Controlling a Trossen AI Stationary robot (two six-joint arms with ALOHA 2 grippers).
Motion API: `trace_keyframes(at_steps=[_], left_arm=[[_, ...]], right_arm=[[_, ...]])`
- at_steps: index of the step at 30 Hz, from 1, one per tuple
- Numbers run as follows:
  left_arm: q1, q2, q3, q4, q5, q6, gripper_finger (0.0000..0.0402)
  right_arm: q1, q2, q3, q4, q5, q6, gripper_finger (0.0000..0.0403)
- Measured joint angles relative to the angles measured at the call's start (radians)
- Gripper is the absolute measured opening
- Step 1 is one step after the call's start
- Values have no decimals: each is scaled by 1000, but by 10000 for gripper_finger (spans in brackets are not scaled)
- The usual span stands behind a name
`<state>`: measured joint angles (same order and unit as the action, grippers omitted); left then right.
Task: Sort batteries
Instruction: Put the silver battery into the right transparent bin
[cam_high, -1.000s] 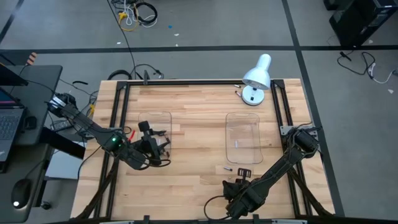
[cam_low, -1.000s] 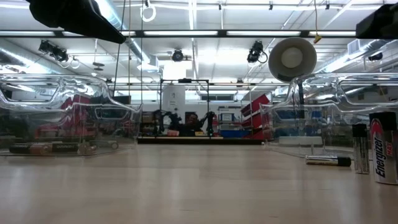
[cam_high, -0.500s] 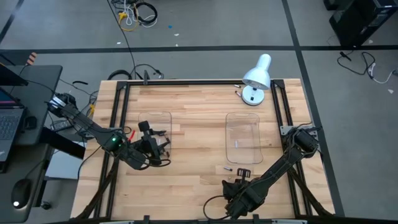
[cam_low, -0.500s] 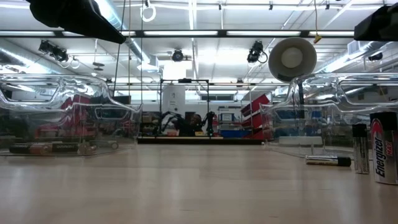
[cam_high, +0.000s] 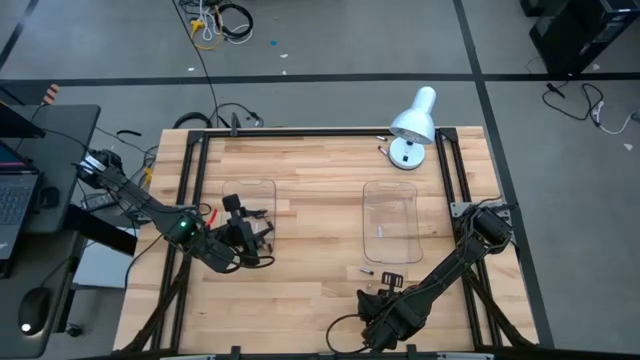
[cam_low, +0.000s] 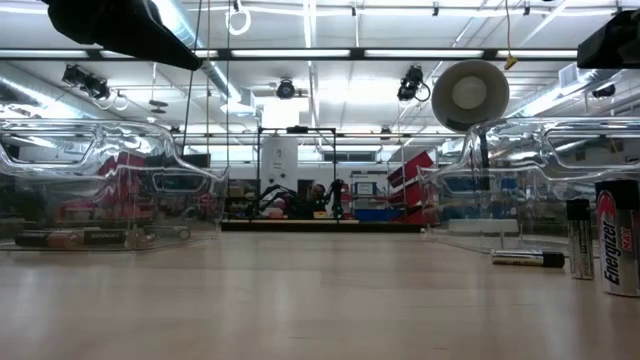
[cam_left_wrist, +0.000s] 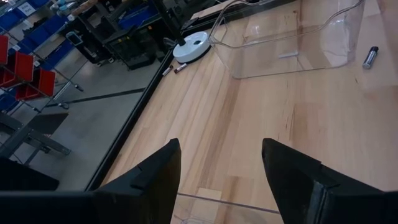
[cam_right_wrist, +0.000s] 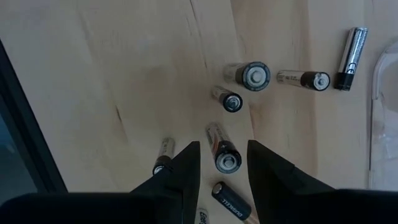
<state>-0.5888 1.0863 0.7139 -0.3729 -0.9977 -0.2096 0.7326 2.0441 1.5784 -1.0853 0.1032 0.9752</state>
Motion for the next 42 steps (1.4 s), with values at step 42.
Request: trace_keyframes(at_steps=[42], left_arm=[[0, 0, 0, -10, 0, -4, 223]], right_arm=[[-13, 0, -80, 89, -23, 16, 93]])
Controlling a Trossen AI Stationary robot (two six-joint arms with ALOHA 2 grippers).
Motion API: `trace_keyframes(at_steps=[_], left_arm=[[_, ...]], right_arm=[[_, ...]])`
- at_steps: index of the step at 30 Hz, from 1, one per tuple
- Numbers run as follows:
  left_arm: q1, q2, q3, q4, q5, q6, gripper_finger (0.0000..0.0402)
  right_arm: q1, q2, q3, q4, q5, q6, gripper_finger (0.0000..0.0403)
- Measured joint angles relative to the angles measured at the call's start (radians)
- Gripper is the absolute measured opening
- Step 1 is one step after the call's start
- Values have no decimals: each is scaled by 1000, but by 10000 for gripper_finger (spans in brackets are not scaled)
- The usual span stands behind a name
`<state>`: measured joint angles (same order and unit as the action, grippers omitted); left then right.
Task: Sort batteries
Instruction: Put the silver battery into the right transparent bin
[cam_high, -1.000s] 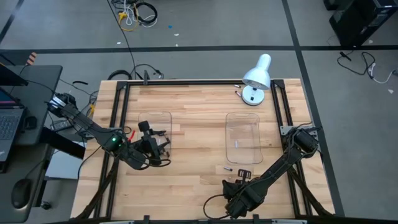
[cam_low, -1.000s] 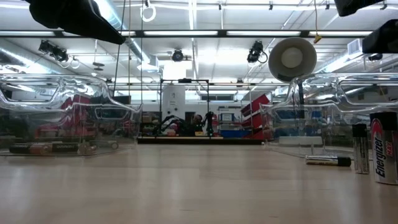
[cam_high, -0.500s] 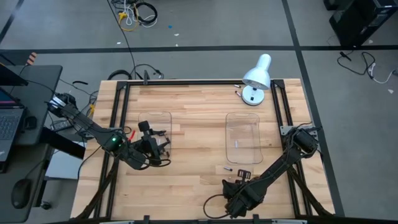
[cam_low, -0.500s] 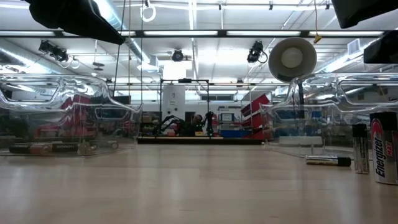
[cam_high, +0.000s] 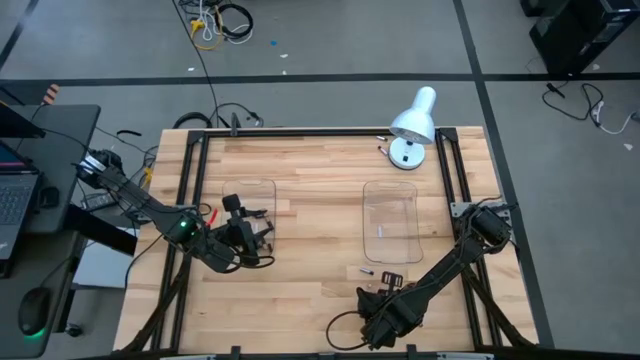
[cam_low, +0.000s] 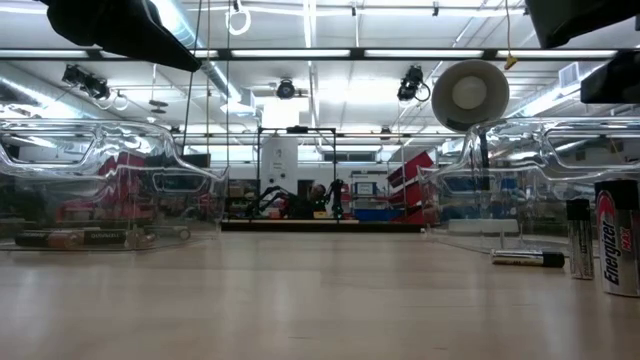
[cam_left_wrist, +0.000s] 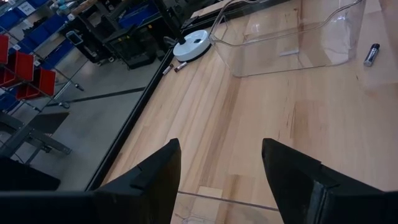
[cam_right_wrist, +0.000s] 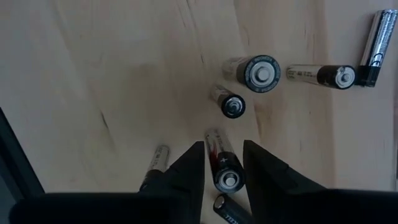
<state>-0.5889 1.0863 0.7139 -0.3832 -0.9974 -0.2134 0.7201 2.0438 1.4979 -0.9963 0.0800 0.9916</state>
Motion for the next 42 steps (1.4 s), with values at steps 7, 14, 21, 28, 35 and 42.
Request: trace_keyframes(at_steps=[7, 14, 21, 28, 35, 42], left_arm=[[0, 0, 0, 0, 0, 0, 223], [0, 0, 0, 0, 0, 0, 223], [0, 0, 0, 0, 0, 0, 223], [0, 0, 0, 0, 0, 0, 223], [0, 0, 0, 0, 0, 0, 223], [0, 0, 0, 5, 17, -1, 223]], right_arm=[[-2, 0, 0, -2, -3, 0, 62], [-4, -1, 0, -17, -4, 0, 48], [-19, -1, 68, -165, -20, -12, 49], [-37, -1, 247, -427, -17, -45, 49], [-87, -40, 438, -574, 115, -104, 49], [-200, -140, 456, -573, 302, -159, 48]])
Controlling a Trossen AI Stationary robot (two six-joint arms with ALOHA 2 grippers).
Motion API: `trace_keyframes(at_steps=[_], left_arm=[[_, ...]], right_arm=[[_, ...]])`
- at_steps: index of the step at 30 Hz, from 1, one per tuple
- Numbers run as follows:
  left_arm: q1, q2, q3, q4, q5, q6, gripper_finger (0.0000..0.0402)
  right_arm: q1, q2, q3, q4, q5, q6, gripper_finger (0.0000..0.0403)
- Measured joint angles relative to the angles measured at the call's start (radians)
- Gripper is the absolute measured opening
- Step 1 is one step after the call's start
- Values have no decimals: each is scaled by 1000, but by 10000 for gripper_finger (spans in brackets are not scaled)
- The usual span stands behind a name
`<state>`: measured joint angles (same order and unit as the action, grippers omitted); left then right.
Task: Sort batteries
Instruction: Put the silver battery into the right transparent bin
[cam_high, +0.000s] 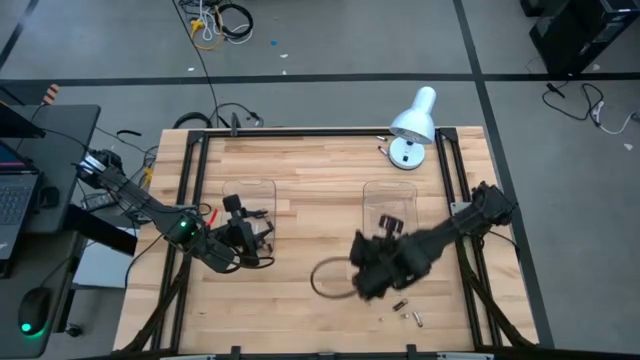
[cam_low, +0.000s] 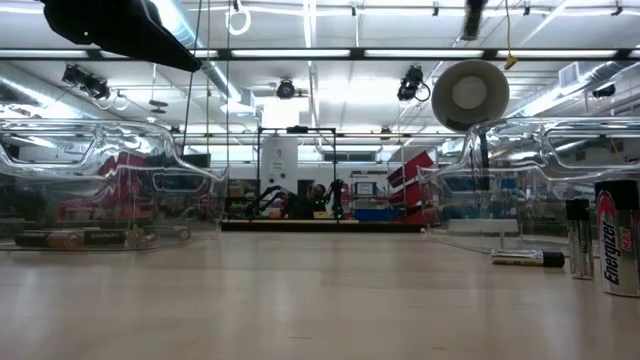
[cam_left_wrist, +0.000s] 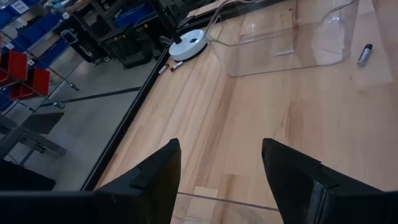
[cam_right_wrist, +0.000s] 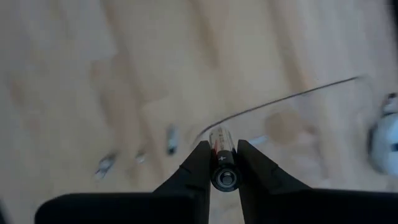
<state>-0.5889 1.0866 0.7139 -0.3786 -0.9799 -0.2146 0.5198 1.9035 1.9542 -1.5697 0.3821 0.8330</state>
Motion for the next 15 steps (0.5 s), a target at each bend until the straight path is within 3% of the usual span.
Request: trace_keyframes(at_steps=[7, 15], left_arm=[[0, 0, 0, -1, 9, 0, 223], [0, 0, 0, -4, 24, 0, 223]], right_arm=[[-186, -58, -70, 0, 51, -31, 48], [-426, -109, -328, 2, -128, -199, 48]])
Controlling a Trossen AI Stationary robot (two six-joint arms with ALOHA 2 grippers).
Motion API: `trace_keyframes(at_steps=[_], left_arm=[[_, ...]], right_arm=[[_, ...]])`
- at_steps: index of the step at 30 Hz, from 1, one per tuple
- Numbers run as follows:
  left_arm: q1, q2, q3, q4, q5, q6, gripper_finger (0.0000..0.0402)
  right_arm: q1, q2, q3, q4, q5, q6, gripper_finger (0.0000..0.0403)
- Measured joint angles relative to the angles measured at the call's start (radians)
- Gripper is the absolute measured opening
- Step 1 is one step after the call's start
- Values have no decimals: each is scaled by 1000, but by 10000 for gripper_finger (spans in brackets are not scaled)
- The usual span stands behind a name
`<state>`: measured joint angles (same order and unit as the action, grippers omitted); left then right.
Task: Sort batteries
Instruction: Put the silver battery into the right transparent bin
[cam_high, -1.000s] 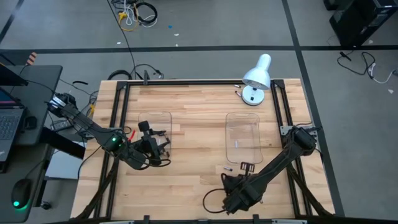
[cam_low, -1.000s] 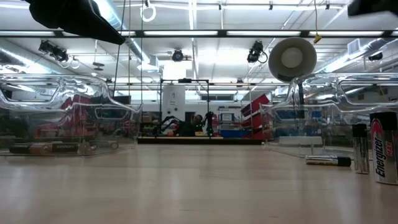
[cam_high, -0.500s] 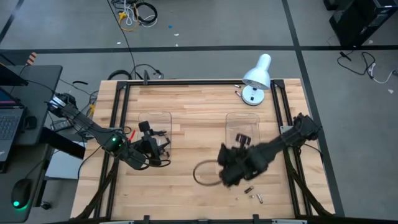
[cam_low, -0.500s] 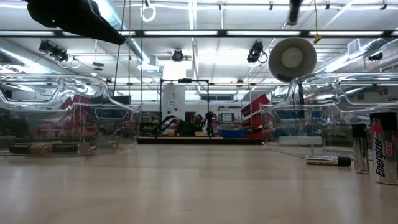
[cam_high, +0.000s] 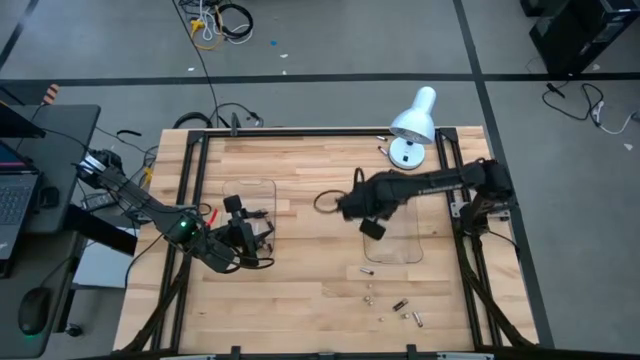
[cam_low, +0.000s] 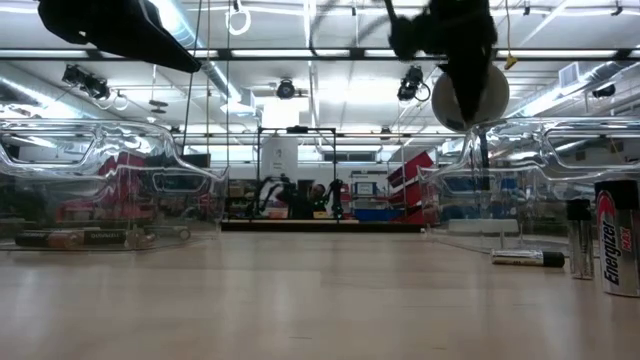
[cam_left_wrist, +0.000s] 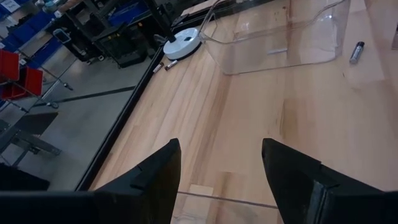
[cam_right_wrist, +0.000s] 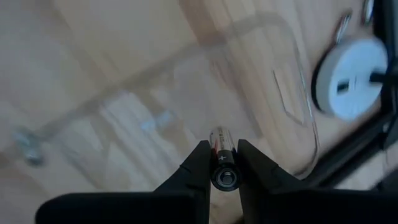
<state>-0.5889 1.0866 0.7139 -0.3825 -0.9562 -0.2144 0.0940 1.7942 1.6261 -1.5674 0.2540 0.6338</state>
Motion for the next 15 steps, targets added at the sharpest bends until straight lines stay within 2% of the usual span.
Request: trace_keyframes(at_steps=[3, 9, 15], left_arm=[[0, 0, 0, 0, 5, 0, 223], [0, 0, 0, 0, 5, 0, 223], [0, 0, 0, 0, 5, 0, 223]], right_arm=[[-57, -40, -108, 82, -47, -53, 48], [-103, -113, -308, 370, -125, -139, 48], [-104, -124, -394, 447, -125, -143, 49]])
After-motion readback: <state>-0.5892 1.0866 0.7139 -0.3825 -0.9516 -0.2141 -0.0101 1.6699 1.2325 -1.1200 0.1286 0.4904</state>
